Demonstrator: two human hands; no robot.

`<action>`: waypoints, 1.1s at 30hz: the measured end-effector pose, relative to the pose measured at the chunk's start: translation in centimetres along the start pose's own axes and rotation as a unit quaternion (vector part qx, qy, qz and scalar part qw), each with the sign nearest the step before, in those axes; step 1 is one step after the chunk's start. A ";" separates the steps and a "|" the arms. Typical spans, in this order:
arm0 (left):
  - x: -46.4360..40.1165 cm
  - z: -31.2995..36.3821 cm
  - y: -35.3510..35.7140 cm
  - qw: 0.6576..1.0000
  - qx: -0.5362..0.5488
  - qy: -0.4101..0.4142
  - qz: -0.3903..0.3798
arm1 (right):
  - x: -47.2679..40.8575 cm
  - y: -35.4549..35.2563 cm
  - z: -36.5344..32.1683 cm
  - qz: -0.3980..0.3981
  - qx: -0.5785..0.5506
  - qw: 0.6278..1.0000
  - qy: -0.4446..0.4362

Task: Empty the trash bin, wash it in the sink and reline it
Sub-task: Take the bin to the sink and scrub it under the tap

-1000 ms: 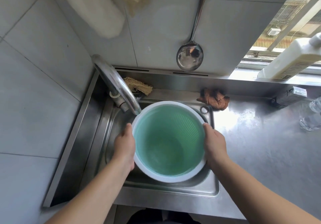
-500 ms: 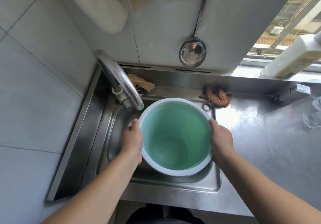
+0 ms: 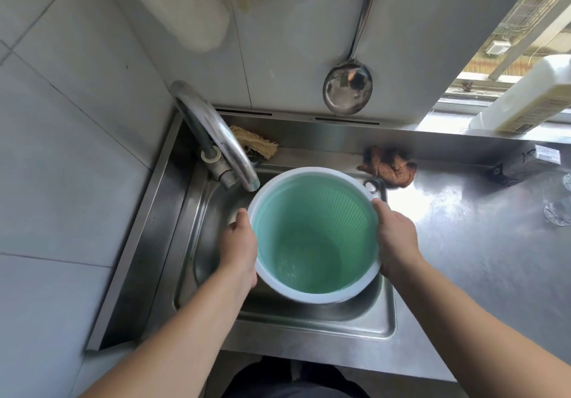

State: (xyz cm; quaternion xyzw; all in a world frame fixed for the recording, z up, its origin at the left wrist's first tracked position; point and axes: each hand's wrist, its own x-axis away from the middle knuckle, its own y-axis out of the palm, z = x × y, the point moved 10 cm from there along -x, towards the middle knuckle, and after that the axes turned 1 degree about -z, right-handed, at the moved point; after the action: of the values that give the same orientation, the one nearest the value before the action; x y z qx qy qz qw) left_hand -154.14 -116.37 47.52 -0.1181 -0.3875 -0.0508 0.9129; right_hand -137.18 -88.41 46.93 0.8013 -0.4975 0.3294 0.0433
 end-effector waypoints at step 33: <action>-0.7 -0.1 -3.2 0.999 0.007 0.012 0.038 | 1.5 3.6 -1.4 -0.060 -0.015 0.998 -0.028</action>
State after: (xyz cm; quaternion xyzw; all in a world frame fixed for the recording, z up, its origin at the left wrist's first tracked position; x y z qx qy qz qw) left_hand -155.19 -119.51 47.52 -0.1256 -0.3720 -0.0152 0.9196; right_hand -140.38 -90.75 47.95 0.8376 -0.4548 0.2964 0.0609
